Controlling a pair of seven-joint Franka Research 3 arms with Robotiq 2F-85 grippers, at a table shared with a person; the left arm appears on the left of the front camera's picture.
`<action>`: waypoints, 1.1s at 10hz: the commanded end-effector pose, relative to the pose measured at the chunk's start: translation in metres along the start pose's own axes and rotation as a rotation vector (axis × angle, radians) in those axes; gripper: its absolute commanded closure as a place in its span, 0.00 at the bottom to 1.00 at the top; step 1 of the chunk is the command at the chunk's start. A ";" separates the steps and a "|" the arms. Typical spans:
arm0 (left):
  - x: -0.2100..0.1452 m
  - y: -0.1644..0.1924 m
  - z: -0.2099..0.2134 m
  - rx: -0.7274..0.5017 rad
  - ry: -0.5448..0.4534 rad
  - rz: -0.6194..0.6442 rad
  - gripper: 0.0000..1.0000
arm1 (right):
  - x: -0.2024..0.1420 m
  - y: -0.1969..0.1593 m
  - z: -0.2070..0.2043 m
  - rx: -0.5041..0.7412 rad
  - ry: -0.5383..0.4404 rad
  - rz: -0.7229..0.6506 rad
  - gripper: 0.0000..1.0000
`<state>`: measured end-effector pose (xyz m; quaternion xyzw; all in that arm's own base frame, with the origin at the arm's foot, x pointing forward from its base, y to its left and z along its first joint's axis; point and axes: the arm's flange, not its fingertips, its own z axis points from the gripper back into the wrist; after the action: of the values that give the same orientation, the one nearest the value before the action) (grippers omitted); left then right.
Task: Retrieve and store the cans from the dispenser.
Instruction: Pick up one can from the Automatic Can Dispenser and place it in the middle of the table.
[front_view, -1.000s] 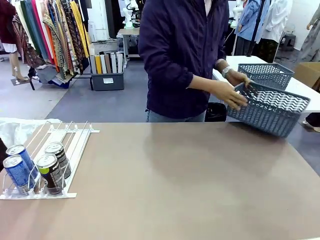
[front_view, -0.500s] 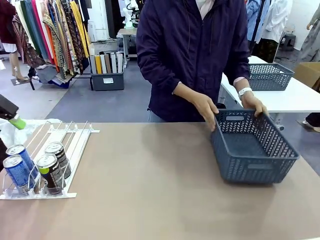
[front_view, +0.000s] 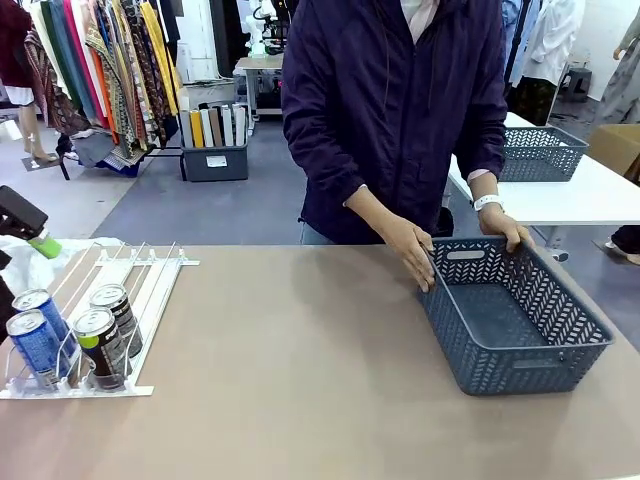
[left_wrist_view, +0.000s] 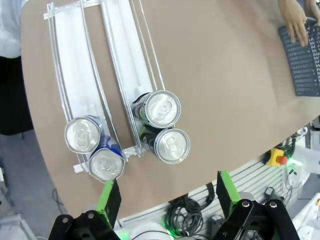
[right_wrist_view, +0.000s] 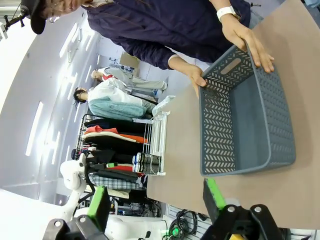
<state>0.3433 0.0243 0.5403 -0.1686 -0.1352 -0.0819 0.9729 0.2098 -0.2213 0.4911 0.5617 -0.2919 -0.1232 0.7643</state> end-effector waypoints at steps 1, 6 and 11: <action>-0.004 -0.019 -0.011 0.002 0.035 -0.016 0.00 | 0.002 0.001 0.002 0.020 -0.008 0.027 0.00; -0.031 -0.049 -0.081 0.141 0.098 0.062 0.00 | 0.002 0.001 0.002 0.020 -0.008 0.027 0.00; -0.027 -0.049 -0.135 0.226 0.198 0.072 0.00 | 0.002 0.001 0.002 0.020 -0.008 0.027 0.00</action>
<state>0.3534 -0.0629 0.4445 -0.0729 -0.0412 -0.0593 0.9947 0.2098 -0.2214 0.4910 0.5616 -0.2918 -0.1230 0.7644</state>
